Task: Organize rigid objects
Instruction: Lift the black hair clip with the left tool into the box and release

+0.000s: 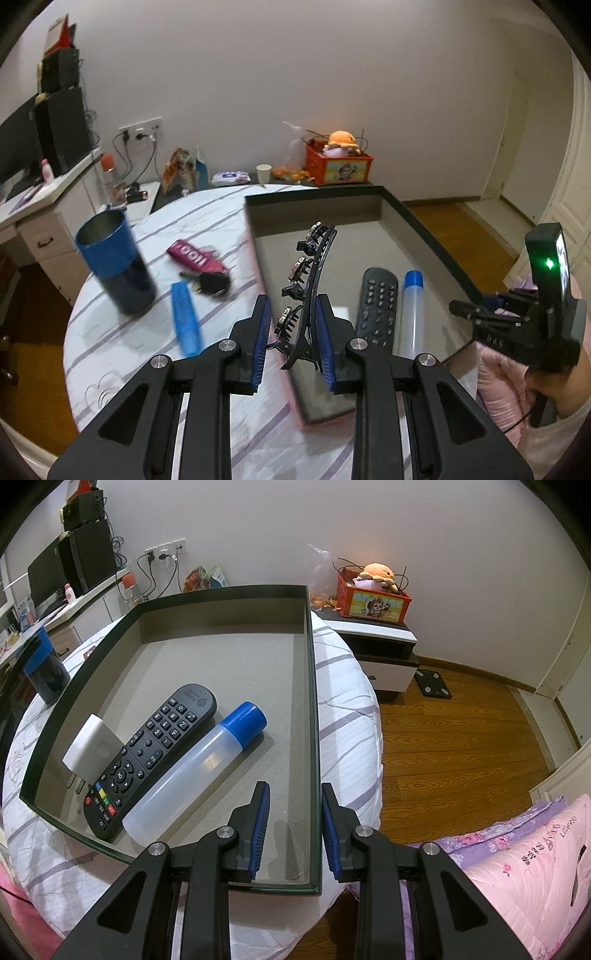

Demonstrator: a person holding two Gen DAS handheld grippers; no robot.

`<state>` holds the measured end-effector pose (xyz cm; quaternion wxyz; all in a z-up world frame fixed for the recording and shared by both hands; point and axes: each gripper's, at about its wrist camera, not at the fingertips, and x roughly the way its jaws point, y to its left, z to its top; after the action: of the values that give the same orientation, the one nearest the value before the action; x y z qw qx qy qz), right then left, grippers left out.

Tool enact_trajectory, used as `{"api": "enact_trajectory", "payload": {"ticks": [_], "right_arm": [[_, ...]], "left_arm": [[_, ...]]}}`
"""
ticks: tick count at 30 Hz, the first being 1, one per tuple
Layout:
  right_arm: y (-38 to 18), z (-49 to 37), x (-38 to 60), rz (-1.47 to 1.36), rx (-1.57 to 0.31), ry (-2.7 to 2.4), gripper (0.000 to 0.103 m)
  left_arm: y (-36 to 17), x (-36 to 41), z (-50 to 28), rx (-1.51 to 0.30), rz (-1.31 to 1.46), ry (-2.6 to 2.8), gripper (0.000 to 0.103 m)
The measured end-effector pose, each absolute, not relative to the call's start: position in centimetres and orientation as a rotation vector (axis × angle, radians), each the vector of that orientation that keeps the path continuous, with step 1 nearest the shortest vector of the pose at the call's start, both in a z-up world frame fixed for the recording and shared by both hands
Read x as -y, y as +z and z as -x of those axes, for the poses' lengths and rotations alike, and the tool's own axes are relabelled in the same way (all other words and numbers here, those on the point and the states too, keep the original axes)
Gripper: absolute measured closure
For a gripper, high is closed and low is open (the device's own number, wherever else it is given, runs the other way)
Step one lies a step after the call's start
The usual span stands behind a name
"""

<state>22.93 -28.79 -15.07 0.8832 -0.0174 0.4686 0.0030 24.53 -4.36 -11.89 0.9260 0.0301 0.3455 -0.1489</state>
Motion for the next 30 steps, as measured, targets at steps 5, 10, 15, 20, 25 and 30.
{"api": "enact_trajectory", "payload": {"ticks": [5, 10, 15, 20, 25, 30], "right_arm": [[-15.0, -23.0, 28.7, 0.034, -0.97, 0.01, 0.075], [-14.9, -22.9, 28.6, 0.033, -0.967, 0.015, 0.074], [-15.0, -23.0, 28.7, 0.032, -0.966, 0.018, 0.074], [-14.9, -23.1, 28.6, 0.033, -0.966, 0.019, 0.074], [-14.9, -23.1, 28.6, 0.032, -0.966, 0.019, 0.074], [-14.9, -23.0, 28.7, 0.031, -0.966, 0.019, 0.074]], "left_arm": [[-12.6, 6.1, -26.6, -0.744, -0.073, -0.321, 0.079], [-13.9, 7.3, -28.4, -0.785, -0.096, -0.315, 0.078], [-14.9, 8.2, -29.4, -0.811, -0.122, -0.299, 0.078], [-15.6, 8.5, -30.0, -0.826, -0.127, -0.292, 0.078], [-15.7, 8.1, -30.1, -0.828, -0.117, -0.292, 0.077], [-15.7, 7.8, -29.7, -0.817, -0.108, -0.295, 0.056]]}}
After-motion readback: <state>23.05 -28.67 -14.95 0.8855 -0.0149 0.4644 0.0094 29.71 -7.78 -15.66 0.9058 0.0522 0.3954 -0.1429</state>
